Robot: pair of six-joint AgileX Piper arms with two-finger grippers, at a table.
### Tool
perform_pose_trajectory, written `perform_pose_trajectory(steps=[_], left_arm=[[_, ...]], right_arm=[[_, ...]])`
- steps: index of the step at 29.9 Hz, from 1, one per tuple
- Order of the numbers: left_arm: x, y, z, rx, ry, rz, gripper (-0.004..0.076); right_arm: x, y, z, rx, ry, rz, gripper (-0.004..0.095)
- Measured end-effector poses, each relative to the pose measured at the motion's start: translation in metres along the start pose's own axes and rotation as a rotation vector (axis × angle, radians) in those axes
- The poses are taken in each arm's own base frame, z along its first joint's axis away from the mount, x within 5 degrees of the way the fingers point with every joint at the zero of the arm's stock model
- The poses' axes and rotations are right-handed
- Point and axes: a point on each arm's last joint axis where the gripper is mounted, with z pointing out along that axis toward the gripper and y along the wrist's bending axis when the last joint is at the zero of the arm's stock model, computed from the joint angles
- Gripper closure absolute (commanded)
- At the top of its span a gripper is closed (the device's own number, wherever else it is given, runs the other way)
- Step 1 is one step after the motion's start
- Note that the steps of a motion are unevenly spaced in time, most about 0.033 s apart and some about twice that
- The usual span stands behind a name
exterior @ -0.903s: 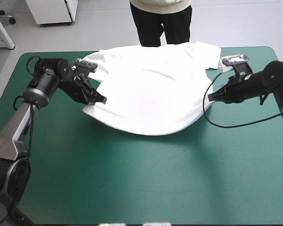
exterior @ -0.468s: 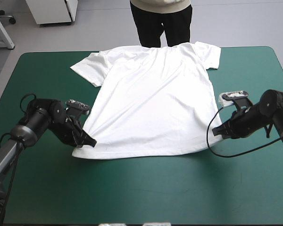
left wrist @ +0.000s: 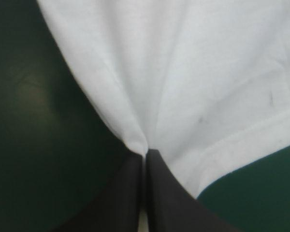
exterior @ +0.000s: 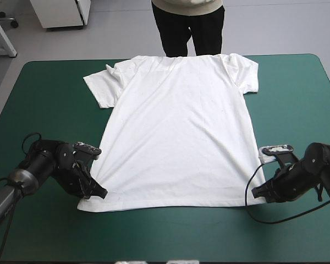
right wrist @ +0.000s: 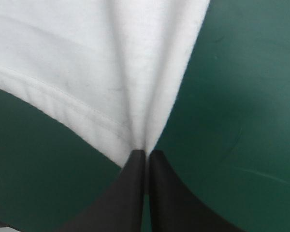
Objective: Fold the cloth
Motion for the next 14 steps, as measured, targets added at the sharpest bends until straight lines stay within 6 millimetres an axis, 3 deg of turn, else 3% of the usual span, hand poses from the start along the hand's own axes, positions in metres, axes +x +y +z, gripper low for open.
perform_pose_trajectory(steps=[10,14], left_arm=[[0.007,-0.0003,0.008,-0.012,-0.029,-0.002,0.073],[0.0036,-0.0009,0.0088,-0.005,-0.071,0.0,0.0626]], right_arm=[[0.005,-0.0046,0.0132,0.033,-0.018,0.009,0.0915],[0.0044,-0.0049,0.0134,0.036,-0.026,0.009,0.0793]])
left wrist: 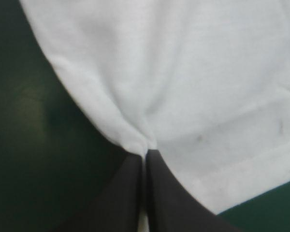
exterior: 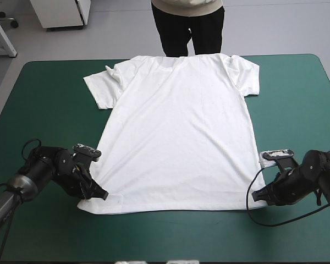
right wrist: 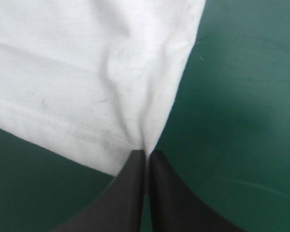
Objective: Fold the cloth
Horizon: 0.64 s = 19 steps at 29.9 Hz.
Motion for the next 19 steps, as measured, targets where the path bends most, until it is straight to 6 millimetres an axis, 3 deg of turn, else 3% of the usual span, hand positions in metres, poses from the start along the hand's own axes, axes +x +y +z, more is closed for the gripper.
perform_pose_trajectory(steps=[5,7,12,19], left_arm=[[-0.002,-0.005,0.0,0.054,-0.029,-0.015,0.0362],[-0.004,-0.006,-0.001,0.069,-0.04,-0.023,0.0296],[-0.02,-0.005,-0.02,0.057,-0.135,-0.036,0.0278],[-0.059,0.01,-0.072,-0.094,-0.394,-0.103,0.0279]], right_arm=[[0.0,0.0,0.0,0.001,-0.002,0.0,0.0525],[0.0,0.0,-0.001,0.002,-0.009,-0.001,0.0454],[-0.007,0.003,-0.022,0.02,-0.09,-0.012,0.0443],[-0.03,0.008,-0.076,0.075,-0.326,-0.03,0.0467]])
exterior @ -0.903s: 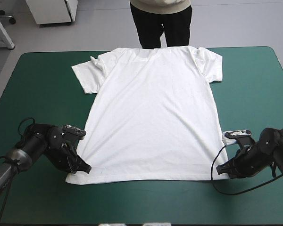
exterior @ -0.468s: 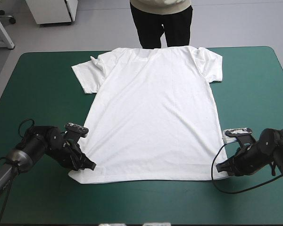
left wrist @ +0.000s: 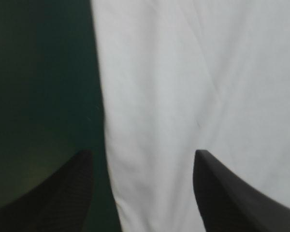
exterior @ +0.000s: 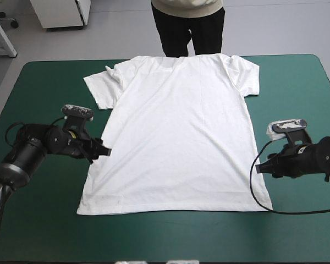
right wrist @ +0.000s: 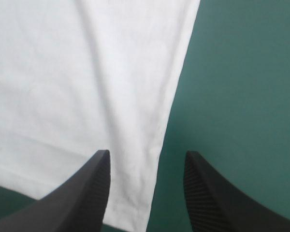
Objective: Fold the cloth
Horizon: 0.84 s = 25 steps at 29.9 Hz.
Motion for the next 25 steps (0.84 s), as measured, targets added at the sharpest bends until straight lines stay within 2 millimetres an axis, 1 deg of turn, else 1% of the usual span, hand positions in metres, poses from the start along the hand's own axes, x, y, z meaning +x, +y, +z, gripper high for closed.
perform_pose_trajectory(steps=[3,5,9,13,15,20,22,25], left_arm=[[-0.021,0.013,0.003,-0.038,-0.047,-0.049,0.028],[-0.034,0.025,0.013,-0.047,-0.056,-0.1,0.028],[-0.053,0.047,0.046,-0.023,-0.037,-0.197,0.028],[-0.069,0.053,0.081,0.034,-0.019,-0.225,0.0281],[-0.076,0.055,0.094,0.055,-0.015,-0.223,0.0286],[-0.087,0.06,0.126,0.069,0.004,-0.223,0.0286],[-0.087,0.061,0.135,0.072,0.023,-0.221,0.0286],[-0.081,0.062,0.151,0.083,0.078,-0.199,0.0286]], right_arm=[[-0.012,-0.001,-0.011,0.017,-0.07,-0.009,0.0467],[-0.018,-0.001,-0.015,0.023,-0.099,-0.012,0.0467],[-0.025,-0.002,-0.015,0.025,-0.107,-0.013,0.0469],[-0.027,-0.004,-0.009,0.021,-0.089,-0.008,0.0489],[-0.027,-0.004,-0.007,0.02,-0.081,-0.007,0.0494],[-0.028,-0.004,-0.004,0.006,-0.077,0.003,0.0494],[-0.029,-0.004,-0.004,0.002,-0.081,0.005,0.0494],[-0.029,-0.003,-0.004,-0.002,-0.083,0.006,0.0494]])
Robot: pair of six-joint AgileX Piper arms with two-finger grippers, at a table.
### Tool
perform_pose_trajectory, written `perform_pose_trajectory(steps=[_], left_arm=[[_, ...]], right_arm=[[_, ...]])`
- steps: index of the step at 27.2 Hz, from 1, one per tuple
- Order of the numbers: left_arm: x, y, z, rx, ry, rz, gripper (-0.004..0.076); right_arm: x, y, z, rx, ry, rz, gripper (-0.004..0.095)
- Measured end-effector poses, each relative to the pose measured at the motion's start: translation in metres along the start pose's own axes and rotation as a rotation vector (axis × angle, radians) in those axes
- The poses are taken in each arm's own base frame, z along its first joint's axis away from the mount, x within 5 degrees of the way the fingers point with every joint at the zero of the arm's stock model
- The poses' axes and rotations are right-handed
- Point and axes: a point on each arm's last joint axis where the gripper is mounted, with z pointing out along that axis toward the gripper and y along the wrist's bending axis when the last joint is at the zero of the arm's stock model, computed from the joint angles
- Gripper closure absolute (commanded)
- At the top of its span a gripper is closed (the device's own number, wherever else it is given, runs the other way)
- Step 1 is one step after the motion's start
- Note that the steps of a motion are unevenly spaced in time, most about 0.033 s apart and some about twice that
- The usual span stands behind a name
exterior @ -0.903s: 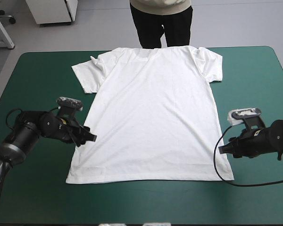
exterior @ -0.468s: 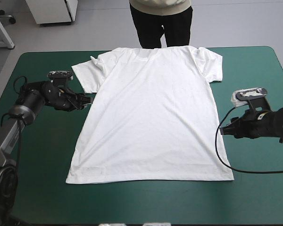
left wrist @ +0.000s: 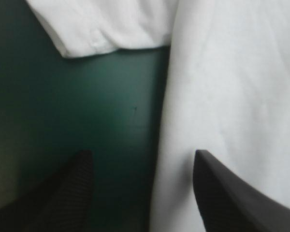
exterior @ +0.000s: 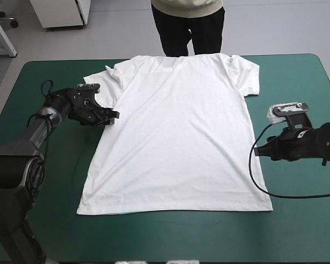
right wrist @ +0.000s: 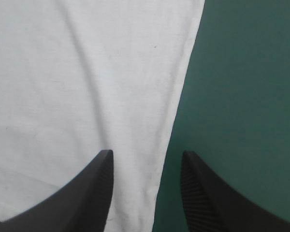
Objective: Fold the cloth
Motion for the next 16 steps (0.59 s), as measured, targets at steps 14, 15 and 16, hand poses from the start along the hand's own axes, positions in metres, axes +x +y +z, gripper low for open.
perform_pose_trajectory(steps=[14,15,16], left_arm=[[0.0,-0.013,0.012,0.013,0.018,0.093,0.0733],[-0.001,-0.013,0.012,0.012,0.017,0.094,0.0733],[-0.001,-0.013,0.012,0.012,0.015,0.096,0.0733]], right_arm=[[-0.006,-0.001,-0.002,0.012,-0.048,-0.041,0.0494],[-0.01,-0.002,-0.001,0.016,-0.061,-0.05,0.0489],[-0.017,-0.003,0.0,0.02,-0.069,-0.059,0.0472]])
